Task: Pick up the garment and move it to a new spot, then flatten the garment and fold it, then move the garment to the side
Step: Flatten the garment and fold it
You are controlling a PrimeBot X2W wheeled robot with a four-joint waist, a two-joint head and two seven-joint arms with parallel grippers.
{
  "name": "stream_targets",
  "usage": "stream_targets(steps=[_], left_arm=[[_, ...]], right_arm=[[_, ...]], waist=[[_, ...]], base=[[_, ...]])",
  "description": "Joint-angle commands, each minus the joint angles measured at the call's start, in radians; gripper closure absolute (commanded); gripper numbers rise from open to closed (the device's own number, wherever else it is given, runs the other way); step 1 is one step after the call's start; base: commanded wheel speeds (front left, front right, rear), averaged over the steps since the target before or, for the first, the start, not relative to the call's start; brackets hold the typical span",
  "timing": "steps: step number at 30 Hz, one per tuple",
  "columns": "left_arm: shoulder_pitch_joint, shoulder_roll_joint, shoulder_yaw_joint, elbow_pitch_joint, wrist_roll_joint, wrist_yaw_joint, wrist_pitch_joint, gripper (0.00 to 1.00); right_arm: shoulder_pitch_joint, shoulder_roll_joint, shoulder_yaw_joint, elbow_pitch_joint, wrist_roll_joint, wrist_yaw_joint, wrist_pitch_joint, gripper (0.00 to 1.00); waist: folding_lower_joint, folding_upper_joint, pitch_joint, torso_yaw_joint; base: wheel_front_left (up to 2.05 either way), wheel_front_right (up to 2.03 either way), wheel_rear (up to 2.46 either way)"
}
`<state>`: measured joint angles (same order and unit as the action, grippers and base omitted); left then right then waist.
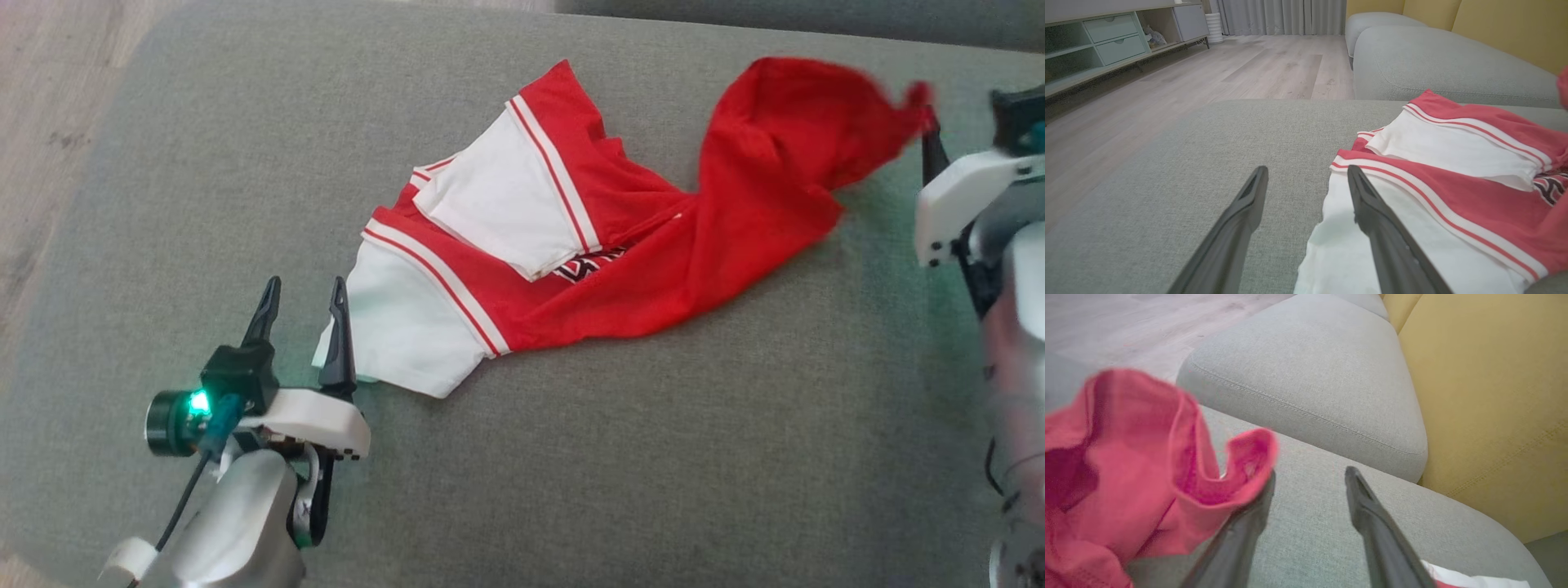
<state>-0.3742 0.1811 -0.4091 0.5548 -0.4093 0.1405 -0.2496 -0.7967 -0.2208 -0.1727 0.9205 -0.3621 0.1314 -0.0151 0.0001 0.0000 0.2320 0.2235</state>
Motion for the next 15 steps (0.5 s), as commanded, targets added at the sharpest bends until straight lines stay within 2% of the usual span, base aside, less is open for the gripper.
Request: stream_targets(steps=[1, 7, 15], left_arm=[[-0.043, 0.017, 0.047, -0.019, 0.011, -0.003, -0.012, 0.0], [-0.036, 0.023, 0.07, -0.022, 0.021, -0.007, -0.012, 0.0], [-0.007, 0.016, 0.094, -0.04, 0.037, -0.007, -0.012, 0.0]], right_arm=[[-0.038, -0.008, -0.008, -0.013, -0.003, -0.001, -0.018, 0.0], [-0.05, 0.002, -0.1, 0.021, -0.027, -0.001, -0.061, 0.0], [0.021, 0.061, -0.197, -0.048, -0.045, -0.001, -0.183, 0.0]], waist=[[-0.0001, 0.0, -0.003, -0.006], [-0.0001, 0.0, -0.027, -0.047], [-0.0001, 0.0, -0.083, -0.101]], base=[[0.0, 0.0, 0.0], [0.0, 0.0, 0.0], [0.0, 0.0, 0.0]])
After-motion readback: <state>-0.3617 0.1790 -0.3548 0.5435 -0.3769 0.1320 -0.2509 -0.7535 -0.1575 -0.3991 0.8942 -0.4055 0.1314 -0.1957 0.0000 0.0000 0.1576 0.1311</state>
